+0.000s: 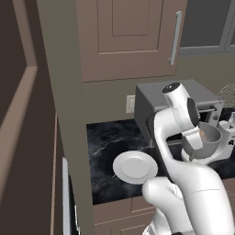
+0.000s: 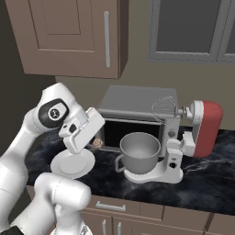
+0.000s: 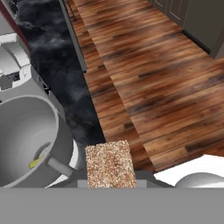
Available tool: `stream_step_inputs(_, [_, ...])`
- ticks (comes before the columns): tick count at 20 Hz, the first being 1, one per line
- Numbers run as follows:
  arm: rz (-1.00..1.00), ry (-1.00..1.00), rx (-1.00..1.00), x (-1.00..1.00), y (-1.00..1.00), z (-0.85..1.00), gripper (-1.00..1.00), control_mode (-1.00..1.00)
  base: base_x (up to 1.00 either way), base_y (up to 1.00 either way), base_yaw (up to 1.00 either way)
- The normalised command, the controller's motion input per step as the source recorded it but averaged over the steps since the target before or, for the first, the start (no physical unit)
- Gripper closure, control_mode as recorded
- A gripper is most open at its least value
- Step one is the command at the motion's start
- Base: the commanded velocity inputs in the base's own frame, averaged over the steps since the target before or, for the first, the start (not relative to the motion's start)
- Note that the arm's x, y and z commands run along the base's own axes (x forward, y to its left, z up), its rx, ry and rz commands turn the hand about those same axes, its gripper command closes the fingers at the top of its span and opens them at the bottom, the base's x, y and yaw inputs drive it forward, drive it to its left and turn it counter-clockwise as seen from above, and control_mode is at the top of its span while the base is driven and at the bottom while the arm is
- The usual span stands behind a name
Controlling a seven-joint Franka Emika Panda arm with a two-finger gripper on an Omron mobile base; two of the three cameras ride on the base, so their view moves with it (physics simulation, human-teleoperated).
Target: Add butter and sugar cubes to the stand mixer bowl and then turn on the stand mixer to begin making frosting.
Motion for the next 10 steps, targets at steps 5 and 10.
stream_step_inputs(5, [0.00, 0.00, 0.00, 0.22, -0.28, 0.22, 1.00, -1.00, 0.00, 0.00, 0.00])
stream_step_inputs(10, [0.00, 0.01, 0.00, 0.28, -0.36, 0.01, 1.00, -1.00, 0.00, 0.00, 0.00])
